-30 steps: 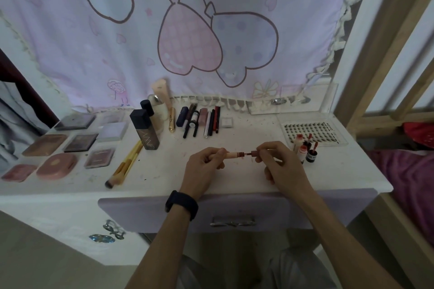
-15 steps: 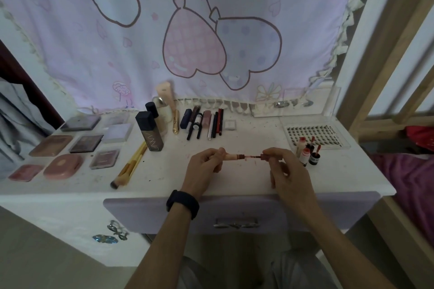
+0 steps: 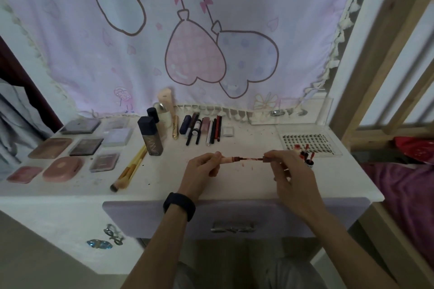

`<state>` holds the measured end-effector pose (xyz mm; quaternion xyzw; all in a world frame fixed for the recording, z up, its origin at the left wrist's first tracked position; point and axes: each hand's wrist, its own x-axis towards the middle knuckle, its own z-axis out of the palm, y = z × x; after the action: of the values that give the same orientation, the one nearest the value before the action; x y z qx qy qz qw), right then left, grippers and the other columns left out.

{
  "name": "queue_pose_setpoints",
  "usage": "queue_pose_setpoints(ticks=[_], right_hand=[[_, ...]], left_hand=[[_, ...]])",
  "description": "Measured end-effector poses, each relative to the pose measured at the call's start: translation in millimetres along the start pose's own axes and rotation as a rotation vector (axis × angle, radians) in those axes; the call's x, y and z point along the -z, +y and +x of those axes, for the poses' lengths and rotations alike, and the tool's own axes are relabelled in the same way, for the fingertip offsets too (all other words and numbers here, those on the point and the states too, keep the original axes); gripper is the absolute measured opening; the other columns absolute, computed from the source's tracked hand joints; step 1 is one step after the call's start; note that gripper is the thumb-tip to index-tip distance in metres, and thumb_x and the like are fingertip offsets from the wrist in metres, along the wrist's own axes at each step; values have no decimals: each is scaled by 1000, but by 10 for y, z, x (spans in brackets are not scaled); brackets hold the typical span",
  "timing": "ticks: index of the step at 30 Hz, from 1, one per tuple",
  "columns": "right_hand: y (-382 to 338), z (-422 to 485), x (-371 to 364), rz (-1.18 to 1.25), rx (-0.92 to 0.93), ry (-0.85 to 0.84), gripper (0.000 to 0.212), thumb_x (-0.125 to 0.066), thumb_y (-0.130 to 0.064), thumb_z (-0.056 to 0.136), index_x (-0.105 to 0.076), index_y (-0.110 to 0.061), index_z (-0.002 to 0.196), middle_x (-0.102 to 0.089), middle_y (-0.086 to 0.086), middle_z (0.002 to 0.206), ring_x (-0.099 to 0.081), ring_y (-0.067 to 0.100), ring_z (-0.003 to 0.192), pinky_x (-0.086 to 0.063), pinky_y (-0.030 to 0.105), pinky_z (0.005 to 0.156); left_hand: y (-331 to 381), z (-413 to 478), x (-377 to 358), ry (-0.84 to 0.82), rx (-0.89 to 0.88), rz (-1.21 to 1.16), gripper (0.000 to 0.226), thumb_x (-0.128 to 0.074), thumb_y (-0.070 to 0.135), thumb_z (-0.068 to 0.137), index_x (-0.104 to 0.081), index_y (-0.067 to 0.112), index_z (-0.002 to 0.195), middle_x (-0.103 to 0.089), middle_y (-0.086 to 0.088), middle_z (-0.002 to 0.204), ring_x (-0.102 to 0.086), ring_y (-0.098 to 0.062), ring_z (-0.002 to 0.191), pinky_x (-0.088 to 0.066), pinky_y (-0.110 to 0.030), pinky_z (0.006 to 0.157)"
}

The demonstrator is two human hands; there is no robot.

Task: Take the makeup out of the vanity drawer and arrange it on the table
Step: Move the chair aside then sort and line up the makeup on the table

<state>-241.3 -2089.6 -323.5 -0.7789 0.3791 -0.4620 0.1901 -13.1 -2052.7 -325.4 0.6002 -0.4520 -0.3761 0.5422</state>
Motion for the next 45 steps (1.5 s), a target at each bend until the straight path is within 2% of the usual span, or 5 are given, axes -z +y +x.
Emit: queue_pose_setpoints(ticks=[9,14,23,32,45], right_hand=[[-27,-84,41,-34,-2,-17,25,-59,-2,98,-69,-18,114,-68,-5,110,-59,-2,100,-47,9,87],[-62,-192,53,180,-279,49,21,-56,-16,101,-67,-30,112,-69,-20,109,-65,2,95,-56,19,77],[-142,-454,59,585,-640,48,23,-49,-22,104,-68,-24,116,-77,-9,99,-69,12,77,-57,21,67],[37,-549,163,146,-595,126,10,-54,-37,100,-59,-46,98,-62,-31,101,-60,-3,90,-43,13,75],[269,-323,102,-395,-400,118,25,-68,-38,93,-78,-23,110,-76,-3,92,-55,11,77,-49,30,76]], left_hand=[[-17,2,28,4,-15,-53,36,-53,31,101,-72,3,91,-51,6,61,-45,-5,56,-41,-13,60],[-40,23,68,55,-7,-147,39,-52,34,101,-69,14,72,-50,5,60,-45,-7,57,-42,-18,62],[22,6,57,73,44,-128,23,-53,36,100,-70,23,108,-76,7,97,-68,-9,85,-53,-18,70],[180,-109,-485,-78,42,235,18,-55,41,99,-61,24,101,-72,10,93,-66,-5,89,-45,-22,75],[317,-158,-1155,-24,111,777,35,-60,55,88,-58,30,65,-57,16,63,-57,-3,63,-42,-20,55]])
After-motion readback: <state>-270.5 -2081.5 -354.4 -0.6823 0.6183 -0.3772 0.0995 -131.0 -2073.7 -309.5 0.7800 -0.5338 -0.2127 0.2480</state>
